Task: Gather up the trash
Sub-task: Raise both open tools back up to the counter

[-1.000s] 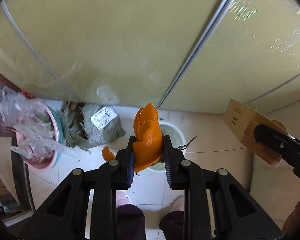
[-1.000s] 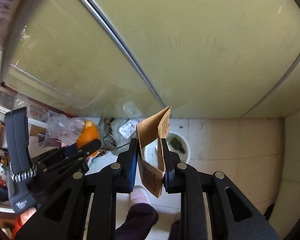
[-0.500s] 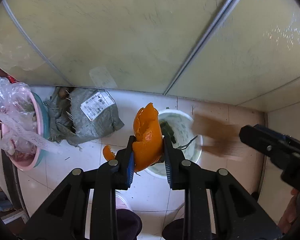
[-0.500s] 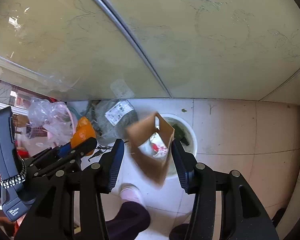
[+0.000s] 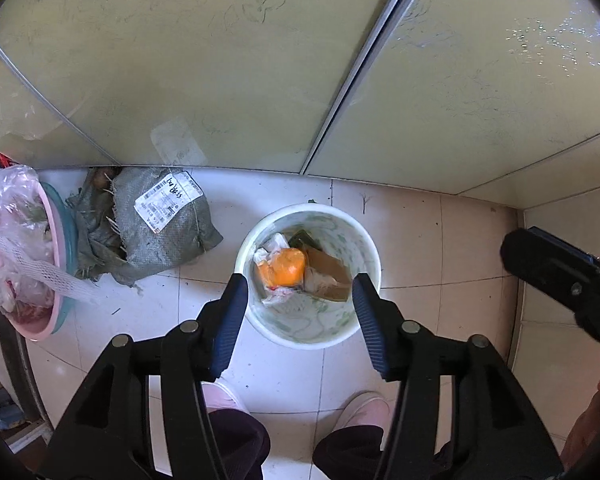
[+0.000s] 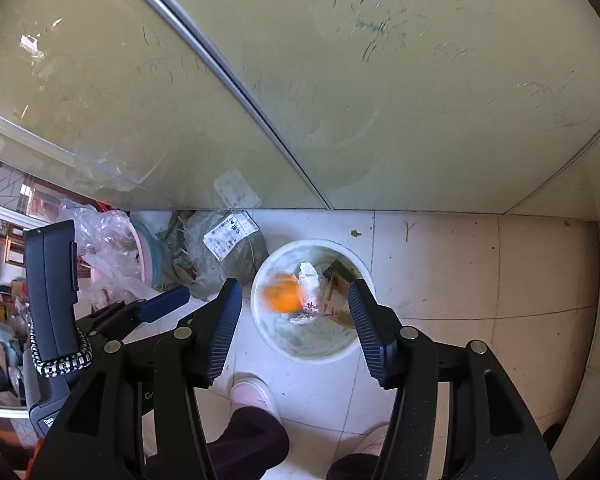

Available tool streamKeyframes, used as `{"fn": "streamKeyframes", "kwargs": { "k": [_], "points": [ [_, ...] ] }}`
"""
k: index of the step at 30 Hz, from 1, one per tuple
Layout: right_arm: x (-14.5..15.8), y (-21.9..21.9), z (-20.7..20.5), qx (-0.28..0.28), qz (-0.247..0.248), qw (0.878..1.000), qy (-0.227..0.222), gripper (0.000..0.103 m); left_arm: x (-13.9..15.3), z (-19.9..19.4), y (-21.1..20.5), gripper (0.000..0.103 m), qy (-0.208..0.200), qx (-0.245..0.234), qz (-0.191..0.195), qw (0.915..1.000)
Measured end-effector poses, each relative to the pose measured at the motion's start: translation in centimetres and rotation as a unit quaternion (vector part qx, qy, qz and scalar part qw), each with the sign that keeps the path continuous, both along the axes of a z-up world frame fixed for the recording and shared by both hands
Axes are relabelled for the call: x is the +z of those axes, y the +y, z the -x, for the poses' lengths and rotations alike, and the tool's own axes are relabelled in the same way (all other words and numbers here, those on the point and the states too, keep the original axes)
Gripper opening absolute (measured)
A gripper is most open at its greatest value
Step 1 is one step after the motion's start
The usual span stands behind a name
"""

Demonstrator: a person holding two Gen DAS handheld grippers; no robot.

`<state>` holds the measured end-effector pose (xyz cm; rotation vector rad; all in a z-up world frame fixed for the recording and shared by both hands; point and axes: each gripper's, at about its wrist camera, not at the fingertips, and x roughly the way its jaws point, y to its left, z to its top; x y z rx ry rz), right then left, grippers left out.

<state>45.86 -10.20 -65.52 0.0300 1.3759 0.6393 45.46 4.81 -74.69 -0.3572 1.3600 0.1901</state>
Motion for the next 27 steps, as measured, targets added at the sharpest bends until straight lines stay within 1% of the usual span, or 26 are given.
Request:
{"fn": "streamKeyframes", "kwargs": {
  "k": [2,4,8,13,14,15,17,18,19,20,21,22,23,25,26,27],
  "points": [
    [0.5,-0.3,-0.3,-0.002,0.002,1.000,-0.001,0.052,0.4,0.0,-0.2,0.053,0.002,-0.001,-0.003,1.0000],
    [1.5,-0.6,-0.5,-0.007,0.001,1.000,-0.001,0.052,1.5,0.0,-0.1,0.053,0.002,-0.001,-0.006,1.0000],
    [3.8,-1.0,-0.7,-0.011,-0.002,1.000,0.001,0.052,5.0,0.2,0.1,0.053,-0.004,-0.004,-0.010,0.9999],
    [8.7,-1.4,-0.5,-0.020,-0.003,1.000,0.002,0.052,12.0,0.1,0.0,0.053,-0.019,-0.016,-0.018,0.9995],
    [10.1,-1.6,-0.4,-0.023,-0.004,1.000,0.002,0.052,13.2,0.1,-0.1,0.053,-0.021,-0.019,-0.018,0.9994],
    [11.5,-1.8,-0.4,-0.026,-0.005,1.000,0.001,0.052,15.3,0.1,-0.1,0.053,-0.026,-0.023,-0.019,0.9992],
    [14.0,-2.1,-0.3,-0.032,-0.008,0.999,-0.002,0.052,18.0,0.1,-0.1,0.053,-0.032,-0.029,-0.021,0.9989],
    [15.9,-2.4,-0.3,-0.036,-0.009,0.999,-0.006,0.052,20.3,0.2,-0.2,0.053,-0.038,-0.033,-0.023,0.9985],
    [17.6,-2.5,-0.2,-0.038,-0.010,0.999,-0.010,0.052,21.7,0.2,-0.2,0.053,-0.043,-0.036,-0.024,0.9982],
    [19.2,-2.7,-0.2,-0.040,-0.011,0.999,-0.015,0.052,23.9,0.2,-0.2,0.053,-0.050,-0.040,-0.025,0.9976],
    [20.7,-2.7,-0.1,-0.042,-0.011,0.999,-0.020,0.052,25.4,0.2,-0.3,0.053,-0.056,-0.043,-0.026,0.9971],
    [22.7,-2.9,0.0,-0.044,-0.011,0.999,-0.028,0.052,27.2,0.2,-0.3,0.053,-0.065,-0.046,-0.027,0.9965],
    [24.1,-3.0,0.0,-0.045,-0.012,0.998,-0.034,0.052,29.0,0.2,-0.3,0.053,-0.073,-0.049,-0.028,0.9957],
    [28.3,-3.4,0.2,-0.051,-0.013,0.997,-0.056,0.052,33.5,0.1,-0.4,0.053,-0.096,-0.055,-0.031,0.9934],
    [29.8,-3.5,0.4,-0.053,-0.014,0.996,-0.065,0.052,35.0,0.2,-0.5,0.053,-0.105,-0.058,-0.032,0.9922],
    [32.3,-3.8,0.5,-0.057,-0.015,0.995,-0.081,0.052,37.7,0.2,-0.4,0.053,-0.122,-0.063,-0.034,0.9900]
  ]
}}
